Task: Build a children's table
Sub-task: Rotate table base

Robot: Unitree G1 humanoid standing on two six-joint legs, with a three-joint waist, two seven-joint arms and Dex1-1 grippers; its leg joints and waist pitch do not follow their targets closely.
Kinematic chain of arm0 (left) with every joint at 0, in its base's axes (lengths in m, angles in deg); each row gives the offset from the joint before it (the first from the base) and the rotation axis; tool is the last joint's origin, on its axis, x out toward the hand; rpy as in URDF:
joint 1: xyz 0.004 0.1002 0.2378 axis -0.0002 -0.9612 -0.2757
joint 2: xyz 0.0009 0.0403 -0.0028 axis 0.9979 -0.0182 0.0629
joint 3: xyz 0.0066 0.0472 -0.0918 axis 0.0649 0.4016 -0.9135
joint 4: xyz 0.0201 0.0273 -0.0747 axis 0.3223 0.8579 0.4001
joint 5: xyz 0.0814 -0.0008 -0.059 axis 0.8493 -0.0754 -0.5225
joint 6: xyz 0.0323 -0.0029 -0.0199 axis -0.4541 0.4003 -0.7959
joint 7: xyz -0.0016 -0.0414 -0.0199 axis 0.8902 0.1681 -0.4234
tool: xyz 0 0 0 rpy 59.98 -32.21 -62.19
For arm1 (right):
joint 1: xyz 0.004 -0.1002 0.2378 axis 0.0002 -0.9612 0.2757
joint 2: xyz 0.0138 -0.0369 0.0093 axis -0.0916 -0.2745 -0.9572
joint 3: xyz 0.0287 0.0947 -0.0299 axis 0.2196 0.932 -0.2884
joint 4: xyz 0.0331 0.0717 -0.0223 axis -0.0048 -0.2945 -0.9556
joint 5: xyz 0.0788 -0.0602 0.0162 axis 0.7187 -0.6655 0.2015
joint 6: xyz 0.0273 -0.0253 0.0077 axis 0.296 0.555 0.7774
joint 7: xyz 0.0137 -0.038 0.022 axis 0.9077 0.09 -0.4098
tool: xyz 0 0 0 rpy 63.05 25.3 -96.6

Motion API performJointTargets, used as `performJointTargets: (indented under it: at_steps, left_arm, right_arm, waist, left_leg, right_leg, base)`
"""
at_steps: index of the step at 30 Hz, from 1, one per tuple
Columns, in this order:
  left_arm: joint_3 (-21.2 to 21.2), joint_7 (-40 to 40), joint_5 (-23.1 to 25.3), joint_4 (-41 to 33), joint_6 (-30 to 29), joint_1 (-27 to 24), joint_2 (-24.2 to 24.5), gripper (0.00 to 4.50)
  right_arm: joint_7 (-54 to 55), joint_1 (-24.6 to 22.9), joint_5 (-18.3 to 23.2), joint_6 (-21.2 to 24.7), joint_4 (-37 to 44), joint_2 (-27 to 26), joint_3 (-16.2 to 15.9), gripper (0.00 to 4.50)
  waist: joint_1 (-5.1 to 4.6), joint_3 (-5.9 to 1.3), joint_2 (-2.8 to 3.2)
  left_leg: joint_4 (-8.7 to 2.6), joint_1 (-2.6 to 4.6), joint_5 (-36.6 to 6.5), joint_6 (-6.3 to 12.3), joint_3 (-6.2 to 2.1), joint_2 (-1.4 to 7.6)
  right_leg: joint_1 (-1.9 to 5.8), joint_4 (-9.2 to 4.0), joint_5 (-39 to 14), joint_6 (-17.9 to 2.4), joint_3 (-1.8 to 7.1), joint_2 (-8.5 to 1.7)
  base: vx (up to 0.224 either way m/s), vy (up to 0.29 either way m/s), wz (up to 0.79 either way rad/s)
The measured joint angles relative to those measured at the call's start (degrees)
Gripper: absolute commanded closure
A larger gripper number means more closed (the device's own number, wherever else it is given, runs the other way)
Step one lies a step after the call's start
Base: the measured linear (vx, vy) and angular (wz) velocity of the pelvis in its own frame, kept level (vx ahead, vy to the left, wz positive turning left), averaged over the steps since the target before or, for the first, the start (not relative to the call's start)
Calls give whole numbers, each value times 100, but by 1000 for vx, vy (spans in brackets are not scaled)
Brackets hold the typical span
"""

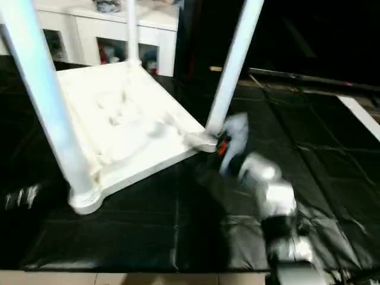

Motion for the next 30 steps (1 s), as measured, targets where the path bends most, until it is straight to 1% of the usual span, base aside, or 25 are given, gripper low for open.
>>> performJointTargets:
  at_steps: [1, 2, 4, 8, 9, 12, 14, 15, 17, 19, 21, 23, 24, 26, 28, 30]
  left_arm:
    - [143, -12, -36, 17, 33, 161, -133, 4]
    - [231, -26, -40, 30, 40, 230, -207, 4]
    - [409, -33, -48, 101, 55, 364, -303, 4]
    - [704, -29, -113, 148, 67, 593, -498, 4]
    - [789, -41, -118, 160, 71, 668, -555, 4]
    - [1044, -183, -156, 166, 72, 940, -861, 4]
    - [1204, -271, -164, 164, 66, 1052, -995, 4]
    - [1279, -301, -170, 144, 36, 1091, -1064, 4]
    - [1493, -374, -231, 4, -64, 1154, -1254, 4]
    - [1734, -424, -299, -184, -177, 1187, -1440, 4]
    - [1927, -576, -415, -387, -316, 1232, -1739, 4]
    - [2083, -728, -470, -447, -394, 1296, -1980, 4]
    - [2146, -753, -480, -469, -409, 1323, -2017, 4]
    - [2295, -924, -508, -479, -416, 1399, -2350, 4]
    - [2533, -1093, -430, -406, -363, 1527, -2635, 4]
    - [2730, -1202, -326, -293, -287, 1695, -2845, 4]
  right_arm:
    - [32, -107, -89, 4, 56, -24, -141, 0]
    - [65, -135, -124, 12, 61, -53, -205, 0]
    - [205, -199, -178, 53, 92, -85, -217, 0]
    - [530, -283, -439, 167, 108, -55, -246, 0]
    - [668, -283, -563, 173, 90, -36, -273, 0]
    - [1188, -193, -1145, -14, -289, 95, -477, 0]
    - [1549, -117, -1388, -60, -557, 50, -531, 0]
    - [1646, -44, -1445, -64, -695, 5, -550, 0]
    - [1837, 162, -1539, -93, -974, -140, -637, 0]
    - [1945, 321, -1549, -160, -1122, -304, -682, 0]
    - [2043, 527, -1574, -199, -1393, -484, -624, 0]
    - [2126, 594, -1540, -240, -1553, -561, -503, 0]
    - [2150, 617, -1538, -247, -1589, -575, -480, 0]
    - [2211, 687, -1519, -278, -1769, -657, -345, 0]
    - [2228, 725, -1473, -320, -1934, -702, -241, 0]
    - [2228, 747, -1471, -382, -1997, -718, -239, 0]
  waist:
    - [-2, 0, 0]
    - [-22, -2, -3]
    - [-40, -7, -12]
    - [-15, 1, 1]
    - [-6, 3, 4]
    - [27, 2, 3]
    - [27, 2, 3]
    - [24, 6, 9]
    - [11, 9, 13]
    - [1, 7, 11]
    - [3, 7, 10]
    - [-9, 3, -1]
    - [-20, 4, -1]
    - [-47, 3, -1]
    - [-67, 3, -4]
    - [-103, 4, -3]
  left_leg:
    - [5, 2, 0, -1, 0, 1]
    - [9, 2, 1, -3, 0, 1]
    - [8, 3, 5, -8, -1, 2]
    - [6, 2, 7, -13, -7, 3]
    - [6, 1, 8, -13, -7, 3]
    - [9, -1, 11, -20, -10, 1]
    - [14, -4, 12, -21, -13, 1]
    - [15, -3, 12, -21, -13, 0]
    - [20, -4, 12, -21, -12, 1]
    - [21, -5, 13, -22, -13, 3]
    - [21, -10, 14, -24, -12, 3]
    - [27, -16, 14, -24, -11, 3]
    - [26, -18, 14, -24, -8, 3]
    - [27, -18, 14, -24, -5, 3]
    - [27, -24, 14, -24, -4, 2]
    - [27, -29, 14, -24, -4, 2]
  right_leg:
    - [-1, 12, 0, 0, -1, 1]
    - [-7, 24, 0, -1, 1, 1]
    - [-15, 35, -6, 9, 1, 2]
    - [-17, 40, -6, 8, -2, 6]
    - [-17, 41, -5, 7, -2, 6]
    - [-13, 40, -5, 7, -2, 4]
    - [-12, 44, -4, 7, -3, 4]
    - [-12, 44, -4, 7, -2, 4]
    - [-14, 49, -4, 6, -2, 3]
    - [-16, 56, -4, 5, -2, 5]
    - [-21, 57, -3, 3, -2, 4]
    - [-25, 57, 3, -10, -1, 8]
    - [-26, 57, 3, -9, 1, 7]
    - [-30, 56, 2, -11, 3, 7]
    - [-35, 56, 1, -12, 2, 9]
    - [-40, 57, 2, -13, 3, 10]
  base:
    - [0, 0, 0]
    - [0, 0, 0]
    - [0, 0, 0]
    - [0, 0, 0]
    - [0, 0, 0]
    - [0, 0, 0]
    - [0, 0, 0]
    - [0, 0, 0]
    - [0, 0, 0]
    - [0, 0, 0]
    - [0, 0, 0]
    - [0, 0, 0]
    - [0, 0, 0]
    - [0, 0, 0]
    - [0, 0, 0]
    - [0, 0, 0]
